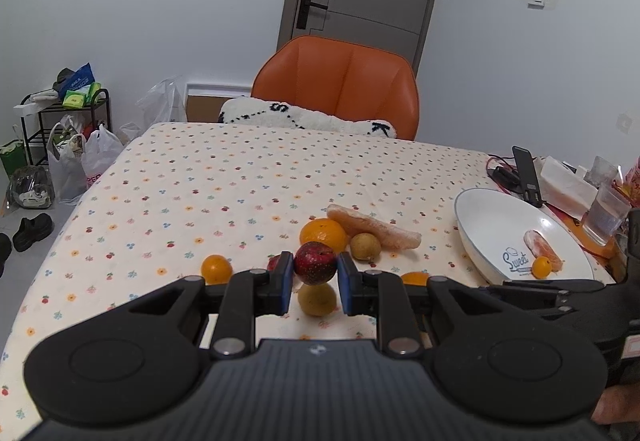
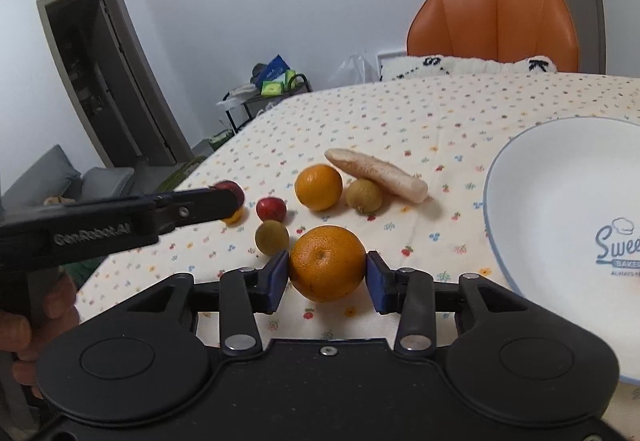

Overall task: Organize fruits
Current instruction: 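Grasp a dark red plum with the left tool while the right tool grasps a large orange, then release the large orange on the plate with the right tool while the left tool releases the plum there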

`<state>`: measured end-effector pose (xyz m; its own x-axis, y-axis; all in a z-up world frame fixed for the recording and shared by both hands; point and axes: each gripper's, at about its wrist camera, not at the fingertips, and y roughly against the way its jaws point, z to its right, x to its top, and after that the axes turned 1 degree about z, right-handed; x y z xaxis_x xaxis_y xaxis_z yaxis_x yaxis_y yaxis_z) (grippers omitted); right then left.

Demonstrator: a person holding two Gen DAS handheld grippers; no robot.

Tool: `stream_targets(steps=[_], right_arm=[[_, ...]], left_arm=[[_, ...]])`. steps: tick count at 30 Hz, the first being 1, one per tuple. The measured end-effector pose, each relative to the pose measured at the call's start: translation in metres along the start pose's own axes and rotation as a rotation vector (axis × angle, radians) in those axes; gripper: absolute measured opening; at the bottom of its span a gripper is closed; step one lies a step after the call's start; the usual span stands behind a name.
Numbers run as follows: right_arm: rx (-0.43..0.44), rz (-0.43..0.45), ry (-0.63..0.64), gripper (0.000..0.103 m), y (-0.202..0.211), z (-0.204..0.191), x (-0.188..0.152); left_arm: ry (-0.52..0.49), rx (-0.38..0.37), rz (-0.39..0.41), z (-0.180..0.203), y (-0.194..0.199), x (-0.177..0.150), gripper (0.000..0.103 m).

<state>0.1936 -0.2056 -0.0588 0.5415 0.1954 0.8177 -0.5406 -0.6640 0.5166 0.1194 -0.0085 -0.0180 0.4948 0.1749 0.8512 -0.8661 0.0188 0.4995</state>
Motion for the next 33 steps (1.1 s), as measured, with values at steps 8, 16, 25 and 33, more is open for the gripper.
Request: stream_targets(steps=[8,16,25,33], right_arm=[[-0.056,0.079,-0.025,0.039,0.036,0.020,0.014],[-0.128,0.126,-0.069,0.039,0.060,0.047,0.015],[-0.195,0.142,-0.119,0.043,0.078,0.074,0.010],[-0.242,0.183,-0.123,0.064,0.100,0.085,0.004]], left_arm=[[-0.023,-0.046,0.011,0.026,-0.009,0.009,0.022],[-0.070,-0.097,0.011,0.055,-0.015,0.013,0.022],[-0.116,-0.147,-0.002,0.089,-0.027,0.013,0.022],[-0.155,-0.192,-0.009,0.122,-0.036,0.013,0.022]])
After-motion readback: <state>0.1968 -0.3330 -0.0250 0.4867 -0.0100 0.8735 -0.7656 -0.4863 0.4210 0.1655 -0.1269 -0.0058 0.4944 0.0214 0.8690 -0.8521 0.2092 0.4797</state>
